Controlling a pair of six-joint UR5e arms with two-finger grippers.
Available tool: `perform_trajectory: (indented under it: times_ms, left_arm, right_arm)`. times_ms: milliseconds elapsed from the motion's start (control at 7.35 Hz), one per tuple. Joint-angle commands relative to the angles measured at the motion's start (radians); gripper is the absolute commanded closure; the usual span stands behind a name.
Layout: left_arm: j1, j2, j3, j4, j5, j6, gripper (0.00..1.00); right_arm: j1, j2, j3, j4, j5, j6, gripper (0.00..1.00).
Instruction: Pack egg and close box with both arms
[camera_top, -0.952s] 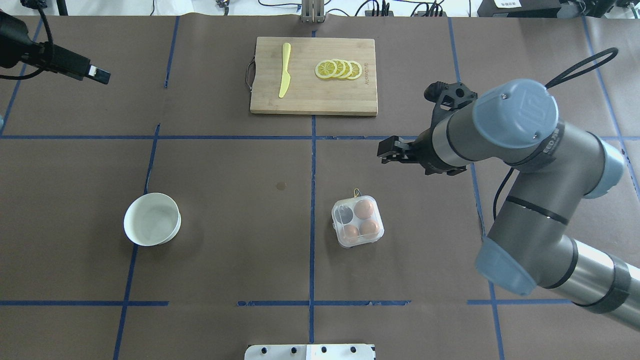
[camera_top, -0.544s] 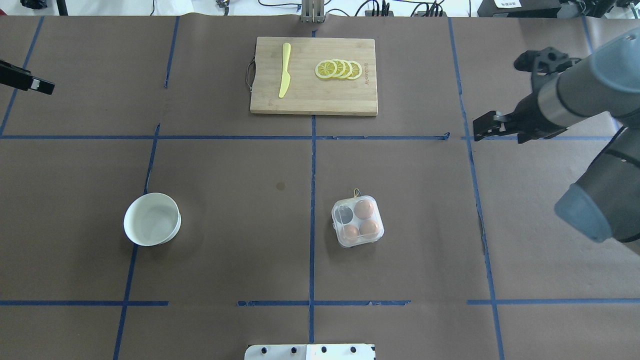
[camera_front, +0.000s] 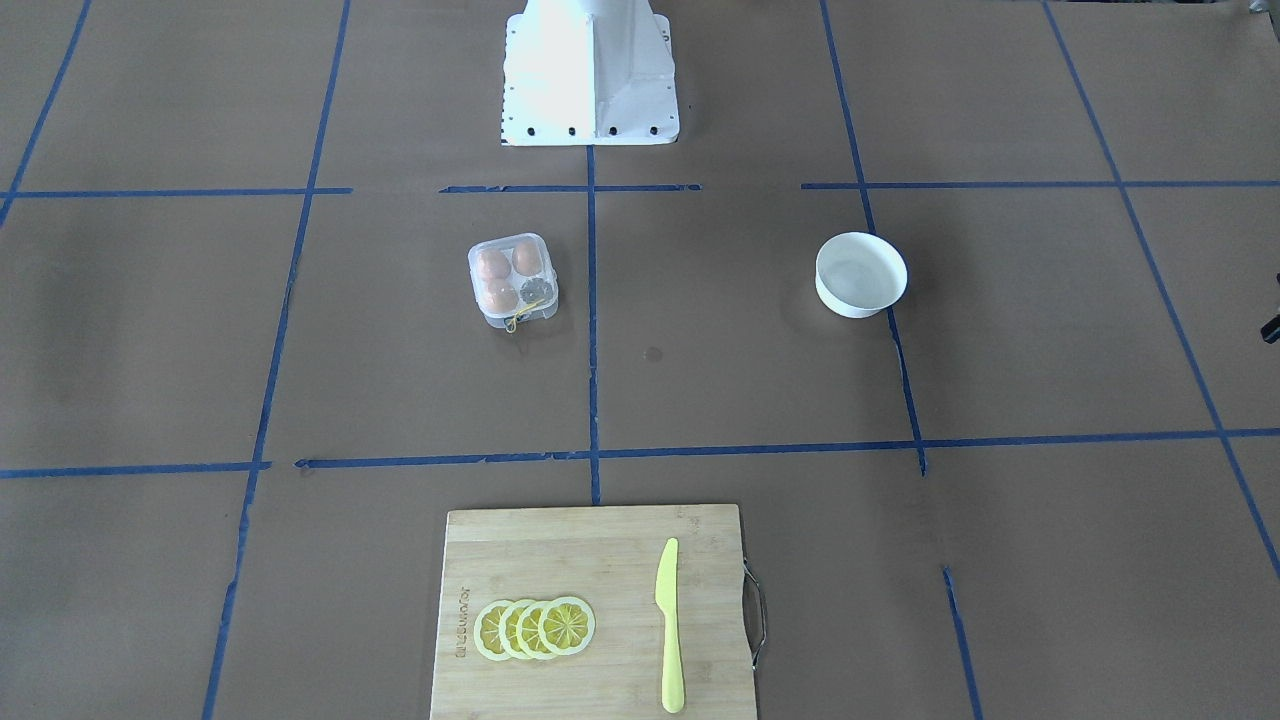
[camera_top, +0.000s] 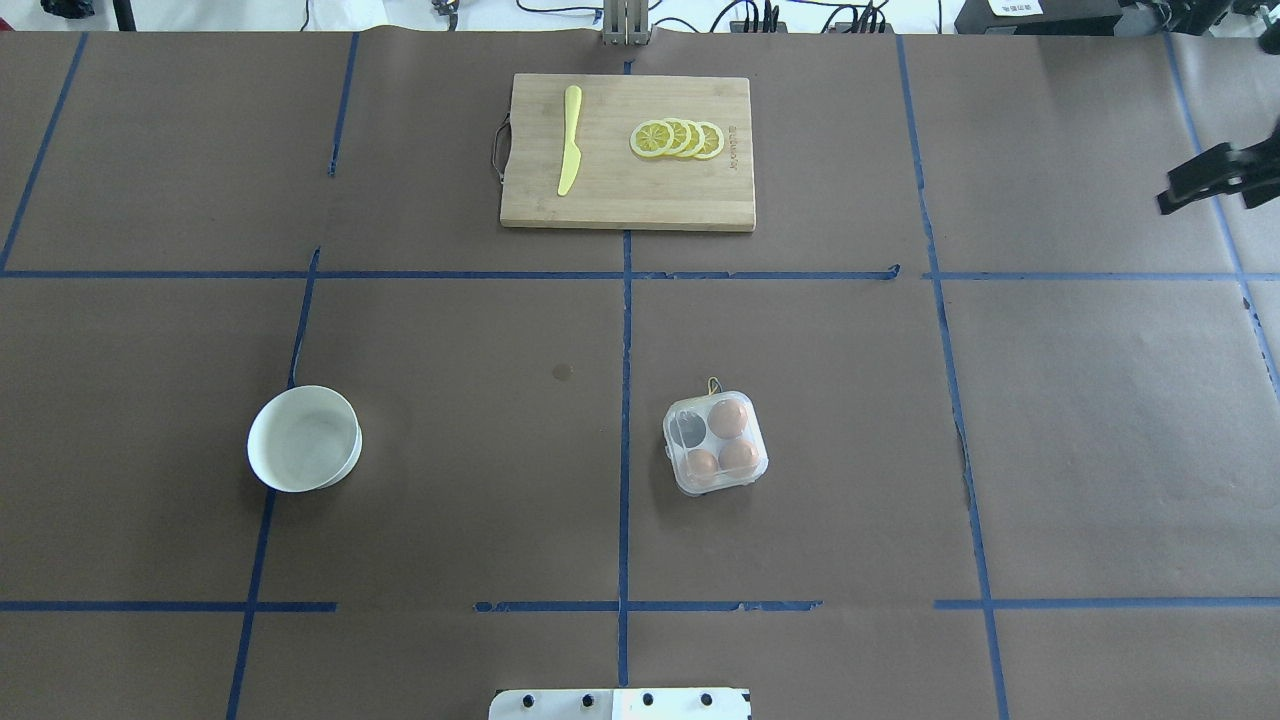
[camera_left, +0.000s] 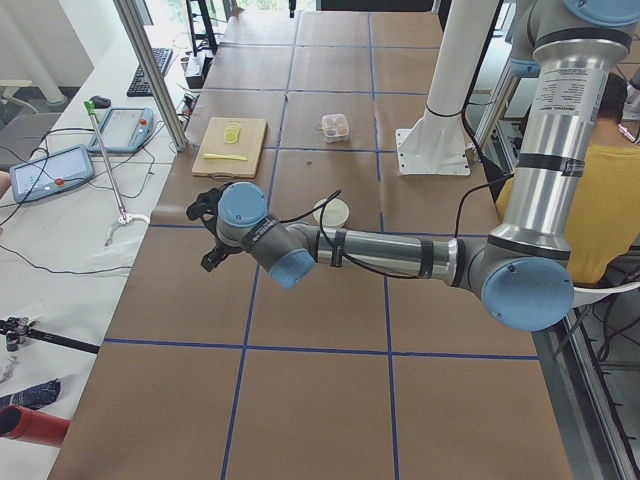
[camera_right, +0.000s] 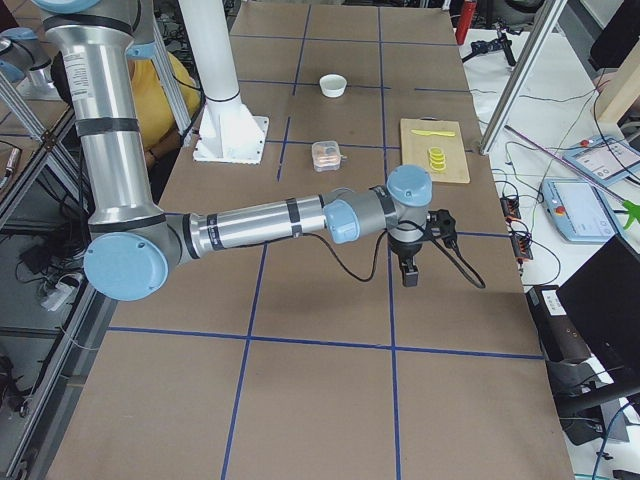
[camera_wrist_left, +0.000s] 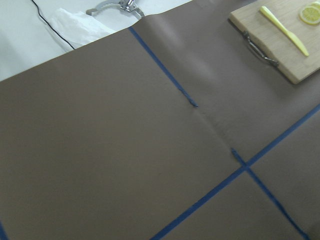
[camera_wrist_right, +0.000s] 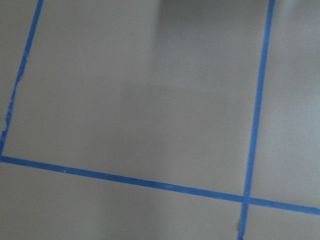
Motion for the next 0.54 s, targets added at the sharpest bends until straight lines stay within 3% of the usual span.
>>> perform_trajectory:
  times_ms: [0, 136, 408]
  left_arm:
    - [-0.071, -0.002, -0.027, 0.196, 0.115, 0.136, 0.01]
    - [-0.073, 0.001, -0.05, 0.314, 0.114, 0.137, 0.01]
    - [-0.076, 0.003, -0.089, 0.619, 0.11, 0.121, 0.0]
  right_arm:
    - [0.139, -0.002, -0.075, -0.049, 0.016, -0.195, 0.0]
    - [0.143, 0.004, -0.04, -0.172, 0.021, -0.249, 0.0]
    - [0.122, -0.008, -0.044, -0.203, 0.024, -0.283, 0.0]
